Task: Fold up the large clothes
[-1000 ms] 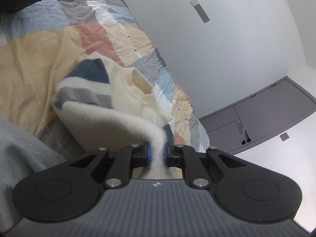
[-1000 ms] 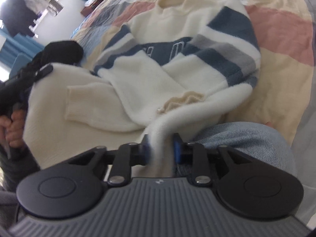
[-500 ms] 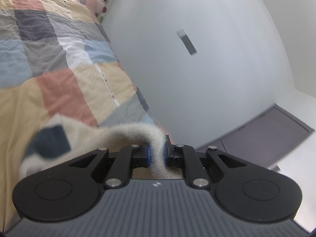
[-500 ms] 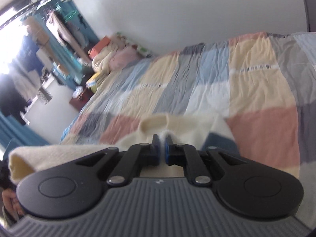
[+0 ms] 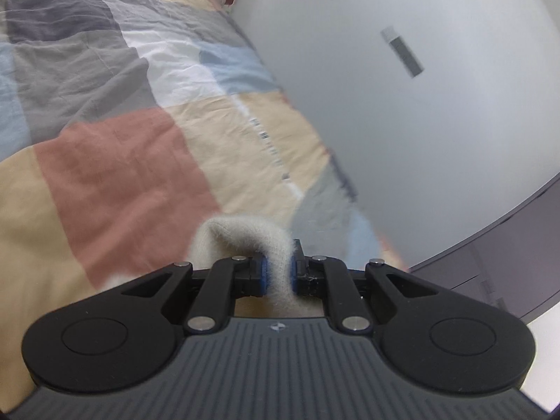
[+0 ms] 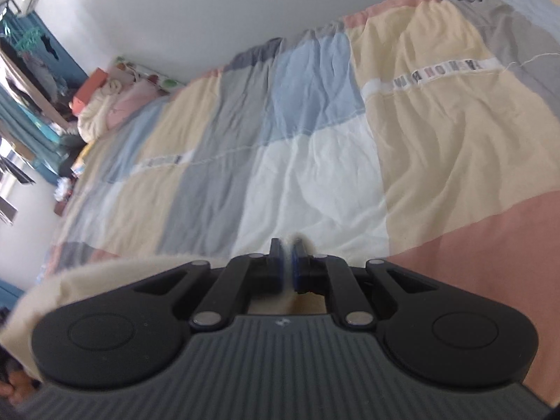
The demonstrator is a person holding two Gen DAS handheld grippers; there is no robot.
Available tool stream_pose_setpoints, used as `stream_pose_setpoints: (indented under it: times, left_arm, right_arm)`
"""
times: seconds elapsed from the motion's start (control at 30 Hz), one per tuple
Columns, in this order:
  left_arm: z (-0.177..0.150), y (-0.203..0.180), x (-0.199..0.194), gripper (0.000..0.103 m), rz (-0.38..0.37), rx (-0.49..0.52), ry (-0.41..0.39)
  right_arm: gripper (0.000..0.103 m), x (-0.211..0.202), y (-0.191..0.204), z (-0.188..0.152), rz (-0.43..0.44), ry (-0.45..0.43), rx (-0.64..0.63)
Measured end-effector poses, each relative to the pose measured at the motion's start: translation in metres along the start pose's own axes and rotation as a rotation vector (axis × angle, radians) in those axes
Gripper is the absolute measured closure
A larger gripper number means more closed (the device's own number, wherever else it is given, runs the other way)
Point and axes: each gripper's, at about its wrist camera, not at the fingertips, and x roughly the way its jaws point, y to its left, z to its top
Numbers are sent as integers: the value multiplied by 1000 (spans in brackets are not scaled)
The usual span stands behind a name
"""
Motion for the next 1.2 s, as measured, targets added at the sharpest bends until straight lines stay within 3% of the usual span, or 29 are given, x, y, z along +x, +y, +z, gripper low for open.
stream_pose_setpoints:
  times: [0.23, 0.37, 0.47, 0.53, 0.6, 0.67, 0.73, 0.8, 0.87, 1.03, 1.2]
  left_arm:
    - [-2, 35, 57, 89, 79, -10, 84]
    - [-7, 38, 63, 89, 83, 5, 98]
    - [-9, 27, 48, 88, 67, 60, 85]
    - [-11, 19, 34, 79, 51, 85, 71]
    - [-15, 12, 15, 58, 42, 105, 58]
    - [-20, 4, -8, 51, 35, 134, 36]
    - [-27, -5, -30, 50, 53, 176, 14]
    - [-35, -14, -50, 49, 53, 211, 0]
    - [-44, -23, -67, 48, 49, 237, -5]
    - [-74, -50, -85, 47, 73, 342, 15]
    - [-99, -58, -70, 47, 122, 415, 48]
  right_arm:
    - [94, 33, -1, -8, -3, -21, -53]
    - [94, 31, -2, -10, 3, -29, -43]
    - [91, 23, -2, -12, 16, -40, -36]
    - [90, 14, -1, -15, 23, -52, -37]
    - [88, 2, 3, -21, 19, -70, -61]
    - [83, -11, 9, -27, 0, -80, -94]
    - [71, -27, 14, -34, -24, -99, -121]
    - [52, -44, 14, -39, -12, -119, -120]
    - [46, -61, 14, -43, 13, -131, -109]
    - [46, -95, 20, -67, 40, -143, -128]
    - [46, -102, 31, -91, 39, -106, -217]
